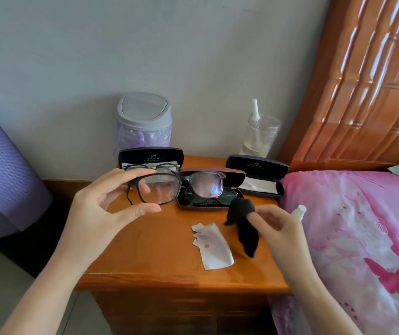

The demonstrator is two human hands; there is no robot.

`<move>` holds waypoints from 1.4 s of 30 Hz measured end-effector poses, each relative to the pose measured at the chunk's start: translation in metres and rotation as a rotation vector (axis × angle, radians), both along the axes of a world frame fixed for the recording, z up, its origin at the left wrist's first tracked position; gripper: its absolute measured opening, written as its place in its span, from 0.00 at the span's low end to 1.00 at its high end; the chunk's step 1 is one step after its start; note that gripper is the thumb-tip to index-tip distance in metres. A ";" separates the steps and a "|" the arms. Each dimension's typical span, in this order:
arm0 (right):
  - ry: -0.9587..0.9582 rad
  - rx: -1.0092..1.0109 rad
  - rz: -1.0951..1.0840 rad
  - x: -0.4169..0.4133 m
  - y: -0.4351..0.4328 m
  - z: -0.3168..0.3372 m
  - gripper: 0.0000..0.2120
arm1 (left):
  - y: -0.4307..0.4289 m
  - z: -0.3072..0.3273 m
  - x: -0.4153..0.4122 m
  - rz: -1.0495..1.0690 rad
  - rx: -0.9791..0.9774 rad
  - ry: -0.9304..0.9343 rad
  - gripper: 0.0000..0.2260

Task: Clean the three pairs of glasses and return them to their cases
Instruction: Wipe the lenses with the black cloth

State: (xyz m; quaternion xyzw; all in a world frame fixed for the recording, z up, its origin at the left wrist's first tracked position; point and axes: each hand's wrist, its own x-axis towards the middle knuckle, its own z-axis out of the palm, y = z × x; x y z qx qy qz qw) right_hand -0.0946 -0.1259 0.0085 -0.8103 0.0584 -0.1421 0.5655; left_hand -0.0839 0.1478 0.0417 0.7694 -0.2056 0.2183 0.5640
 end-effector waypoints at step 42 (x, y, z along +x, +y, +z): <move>0.135 0.613 0.453 0.021 0.087 0.056 0.19 | -0.018 0.007 -0.003 -0.140 -0.170 0.455 0.11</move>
